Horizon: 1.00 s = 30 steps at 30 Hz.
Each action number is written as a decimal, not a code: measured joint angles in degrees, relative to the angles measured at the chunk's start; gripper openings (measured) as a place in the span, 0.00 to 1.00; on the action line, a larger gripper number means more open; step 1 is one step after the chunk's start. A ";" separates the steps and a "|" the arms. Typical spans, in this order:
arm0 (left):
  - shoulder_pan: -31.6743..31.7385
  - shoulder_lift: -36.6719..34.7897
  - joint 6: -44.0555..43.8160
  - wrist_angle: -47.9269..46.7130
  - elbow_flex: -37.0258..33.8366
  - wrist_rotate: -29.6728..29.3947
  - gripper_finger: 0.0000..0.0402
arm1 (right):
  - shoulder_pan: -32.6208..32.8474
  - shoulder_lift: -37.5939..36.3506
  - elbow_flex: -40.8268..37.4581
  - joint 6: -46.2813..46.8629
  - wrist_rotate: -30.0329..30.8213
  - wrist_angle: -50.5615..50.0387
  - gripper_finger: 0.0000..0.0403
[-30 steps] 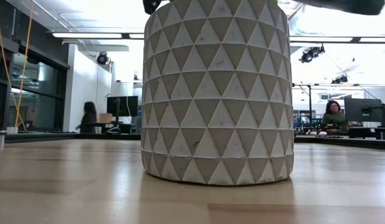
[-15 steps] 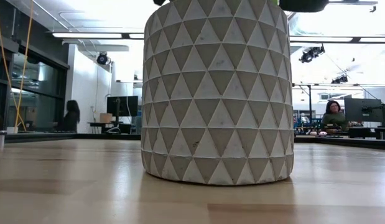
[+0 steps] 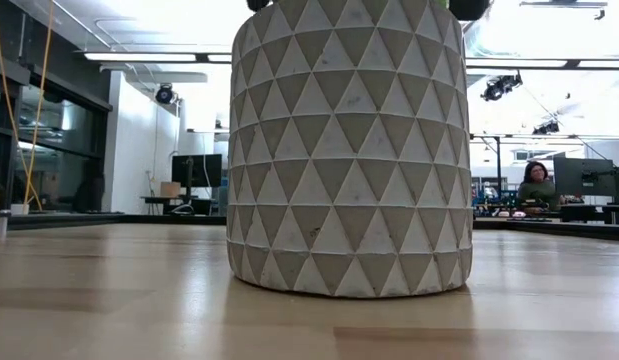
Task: Pick and place slides into the shelf
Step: Put the black slide on the shelf
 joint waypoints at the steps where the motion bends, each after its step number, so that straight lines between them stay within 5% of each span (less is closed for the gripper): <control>1: -0.03 0.56 -0.03 1.33 0.09 0.01 0.34 | -0.40 0.40 0.00 -0.63 -1.19 0.79 0.00; 6: -0.70 1.93 -1.29 5.19 0.11 0.58 0.34 | -1.90 2.49 -0.04 -1.28 -6.30 0.89 0.00; 20: -0.70 2.51 -2.10 5.55 0.09 -0.81 0.35 | -2.59 3.52 -0.04 -5.52 -6.20 3.27 0.00; 30: -0.68 3.64 -4.28 5.50 0.11 0.25 0.63 | -2.59 3.52 -0.04 -7.81 -5.66 3.85 0.00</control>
